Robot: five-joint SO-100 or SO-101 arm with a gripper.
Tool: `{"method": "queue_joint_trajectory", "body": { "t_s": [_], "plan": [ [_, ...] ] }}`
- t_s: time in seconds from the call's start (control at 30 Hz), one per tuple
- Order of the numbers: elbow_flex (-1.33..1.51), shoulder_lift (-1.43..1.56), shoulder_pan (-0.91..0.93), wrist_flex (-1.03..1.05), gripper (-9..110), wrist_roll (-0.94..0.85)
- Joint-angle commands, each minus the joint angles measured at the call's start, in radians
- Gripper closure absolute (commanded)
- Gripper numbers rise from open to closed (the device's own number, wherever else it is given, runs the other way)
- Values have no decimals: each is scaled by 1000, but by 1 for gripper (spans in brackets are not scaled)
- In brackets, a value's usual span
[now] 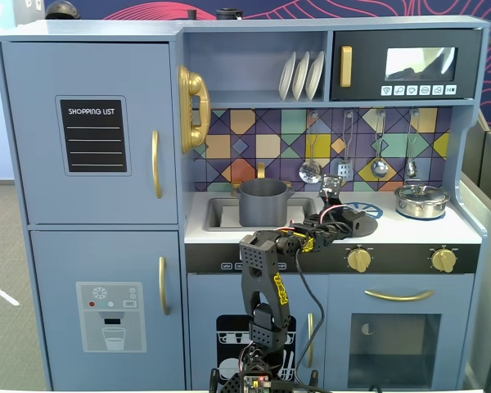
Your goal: Pick up the lid from the counter and put it on the gray recipient
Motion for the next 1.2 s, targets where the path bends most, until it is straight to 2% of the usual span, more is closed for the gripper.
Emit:
{"method": "queue_joint_trajectory", "body": {
  "t_s": [0.0,0.4,0.67,1.17],
  "plan": [
    [-64,91,-12,-35,102,5],
    [-156,167,-37,12,102,9],
    [-290,253,-91,210,102,17],
    [-426,365,-319,497,102,51]
  ]
}}
